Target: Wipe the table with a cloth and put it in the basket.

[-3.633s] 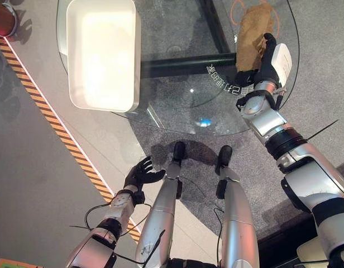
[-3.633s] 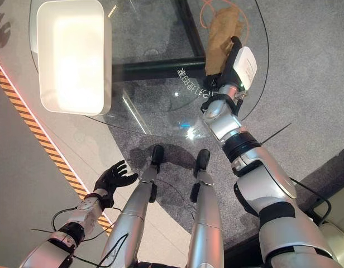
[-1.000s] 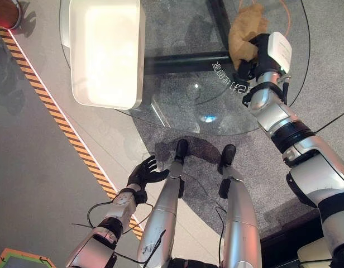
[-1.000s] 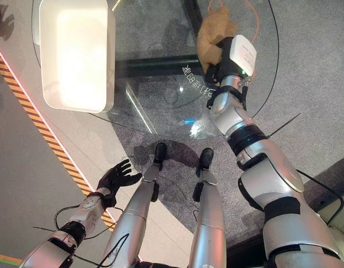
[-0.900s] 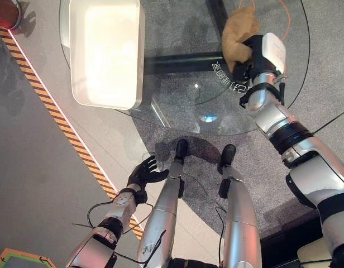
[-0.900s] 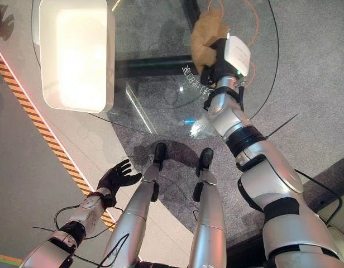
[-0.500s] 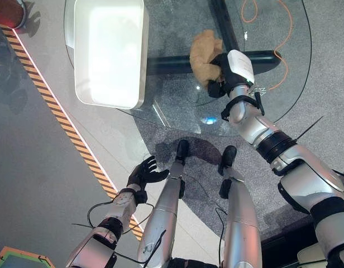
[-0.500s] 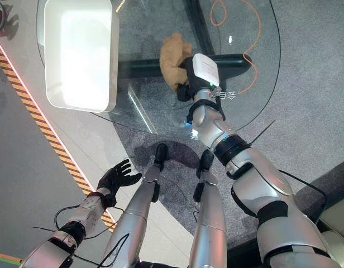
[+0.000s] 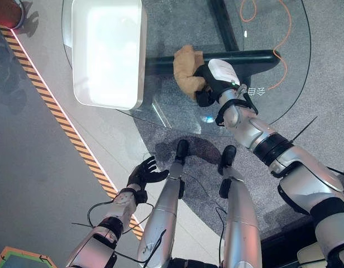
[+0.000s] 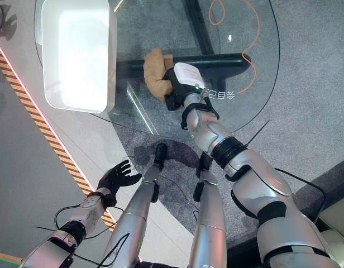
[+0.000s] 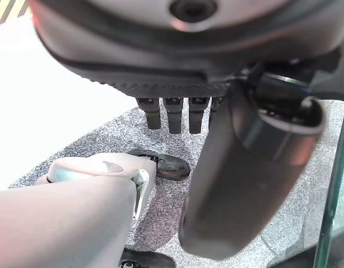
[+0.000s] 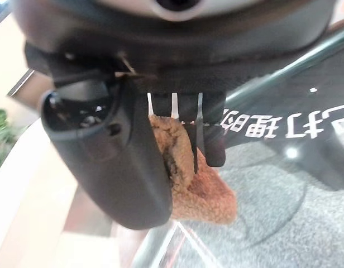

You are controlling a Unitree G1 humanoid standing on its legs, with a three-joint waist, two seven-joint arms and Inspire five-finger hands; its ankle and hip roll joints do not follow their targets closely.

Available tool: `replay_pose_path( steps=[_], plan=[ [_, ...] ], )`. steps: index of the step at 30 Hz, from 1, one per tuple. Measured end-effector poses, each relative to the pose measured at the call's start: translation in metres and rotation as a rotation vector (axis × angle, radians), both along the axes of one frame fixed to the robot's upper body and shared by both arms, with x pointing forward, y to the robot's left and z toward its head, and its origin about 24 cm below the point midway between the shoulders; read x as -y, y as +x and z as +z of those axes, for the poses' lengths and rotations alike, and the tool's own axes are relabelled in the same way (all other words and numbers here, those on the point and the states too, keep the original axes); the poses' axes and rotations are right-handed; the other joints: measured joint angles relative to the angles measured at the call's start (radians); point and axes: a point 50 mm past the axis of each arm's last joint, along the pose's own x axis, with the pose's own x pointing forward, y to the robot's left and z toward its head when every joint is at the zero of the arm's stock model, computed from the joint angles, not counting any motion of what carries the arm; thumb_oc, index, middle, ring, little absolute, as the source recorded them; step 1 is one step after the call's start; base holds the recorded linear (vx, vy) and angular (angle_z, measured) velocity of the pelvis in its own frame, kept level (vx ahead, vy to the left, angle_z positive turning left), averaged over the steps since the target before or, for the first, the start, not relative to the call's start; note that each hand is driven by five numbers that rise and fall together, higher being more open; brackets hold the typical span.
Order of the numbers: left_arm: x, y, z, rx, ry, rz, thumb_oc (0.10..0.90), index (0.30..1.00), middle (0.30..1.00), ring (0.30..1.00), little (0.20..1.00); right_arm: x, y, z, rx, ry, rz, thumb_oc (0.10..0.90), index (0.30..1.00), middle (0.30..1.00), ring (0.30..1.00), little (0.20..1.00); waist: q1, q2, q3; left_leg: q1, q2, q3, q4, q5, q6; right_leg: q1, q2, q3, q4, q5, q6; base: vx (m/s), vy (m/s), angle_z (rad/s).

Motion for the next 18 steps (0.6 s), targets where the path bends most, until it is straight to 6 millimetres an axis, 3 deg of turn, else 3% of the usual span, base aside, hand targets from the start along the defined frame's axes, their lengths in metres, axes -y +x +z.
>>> replay_pose_path(
  steps=[6, 18],
  plan=[
    [0.001, 0.000, 0.000, -0.003, 0.000, -0.002, 0.800, 0.900, 0.900, 0.900, 0.900, -0.008, -0.005, -0.017, -0.066, -0.039, 0.058, 0.100, 0.300, 0.300, 0.300, 0.200, 0.004, 0.000, 0.000, 0.002, -0.001, -0.001, 0.000, 0.001, -0.002, -0.001, -0.002, -0.001, 0.007, -0.003, -0.001, 0.00, 0.000, 0.00],
    [0.001, -0.001, -0.002, -0.021, 0.006, -0.007, 0.800, 0.900, 0.900, 0.900, 0.900, -0.009, -0.006, -0.018, -0.064, -0.036, 0.064, 0.100, 0.300, 0.300, 0.300, 0.200, 0.004, 0.000, 0.000, 0.001, -0.002, -0.002, 0.000, 0.002, -0.002, -0.002, -0.003, -0.002, 0.008, -0.003, 0.000, 0.00, 0.000, 0.00]
  ],
)
